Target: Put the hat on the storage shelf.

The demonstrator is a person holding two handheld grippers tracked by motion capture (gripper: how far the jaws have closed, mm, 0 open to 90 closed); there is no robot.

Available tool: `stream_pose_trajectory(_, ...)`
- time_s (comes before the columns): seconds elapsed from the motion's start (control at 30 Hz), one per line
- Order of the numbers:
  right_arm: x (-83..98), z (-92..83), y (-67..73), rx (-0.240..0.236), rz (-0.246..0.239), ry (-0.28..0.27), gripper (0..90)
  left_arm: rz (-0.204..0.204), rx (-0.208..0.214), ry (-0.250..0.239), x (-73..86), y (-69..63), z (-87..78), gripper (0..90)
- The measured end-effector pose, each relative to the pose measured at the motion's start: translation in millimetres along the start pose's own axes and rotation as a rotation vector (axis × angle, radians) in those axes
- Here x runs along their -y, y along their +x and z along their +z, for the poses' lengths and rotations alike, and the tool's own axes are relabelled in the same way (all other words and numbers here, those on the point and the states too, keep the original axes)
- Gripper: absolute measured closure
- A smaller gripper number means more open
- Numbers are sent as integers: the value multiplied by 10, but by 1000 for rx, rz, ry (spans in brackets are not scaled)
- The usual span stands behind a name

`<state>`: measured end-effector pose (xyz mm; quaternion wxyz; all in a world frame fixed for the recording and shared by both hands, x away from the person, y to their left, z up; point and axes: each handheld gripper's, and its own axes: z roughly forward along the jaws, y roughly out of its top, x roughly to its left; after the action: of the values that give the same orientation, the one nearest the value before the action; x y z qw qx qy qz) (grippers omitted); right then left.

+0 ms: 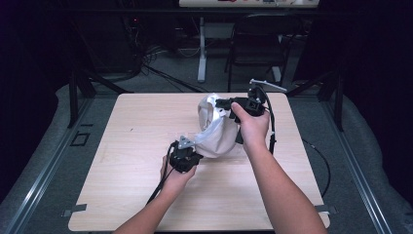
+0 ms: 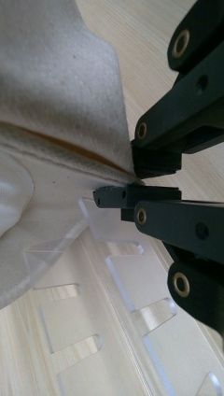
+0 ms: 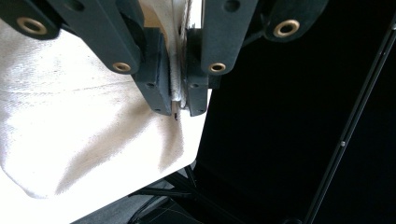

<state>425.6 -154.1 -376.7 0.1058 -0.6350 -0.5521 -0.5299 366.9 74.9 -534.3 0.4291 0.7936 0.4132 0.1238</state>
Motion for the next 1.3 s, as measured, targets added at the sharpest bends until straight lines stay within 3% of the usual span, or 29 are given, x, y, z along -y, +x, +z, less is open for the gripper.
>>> stream_pose_trajectory(0.1, 4, -1, -15, 6, 0, -3, 820, -13, 9, 7, 6, 8, 5, 852)
stream_pose_trajectory(0.43, -4, -25, -124, 19, 10, -8, 821, 0, 27, 19, 21, 43, 13, 849)
stream_pose_trajectory(0.77, -4, -53, -235, 28, 28, -19, 820, 12, 13, 17, 33, 25, 17, 845)
stream_pose_trajectory(0.83, -3, -59, -243, 28, 27, -17, 820, 5, 14, 15, 33, 29, 13, 838)
stream_pose_trajectory(0.93, -9, -71, -258, 29, 30, -24, 819, -40, 33, -1, 42, 52, -8, 787)
stream_pose_trajectory(1.07, -19, -100, -310, 39, 31, -23, 818, -24, 11, -27, 72, 31, -110, 646)
stream_pose_trajectory(1.2, -19, -137, -341, 52, 22, -19, 818, 1, 23, -67, 125, -6, -304, 600)
stream_pose_trajectory(1.3, -18, -156, -349, 59, 24, -20, 817, 29, 36, -95, 193, -17, -539, 591)
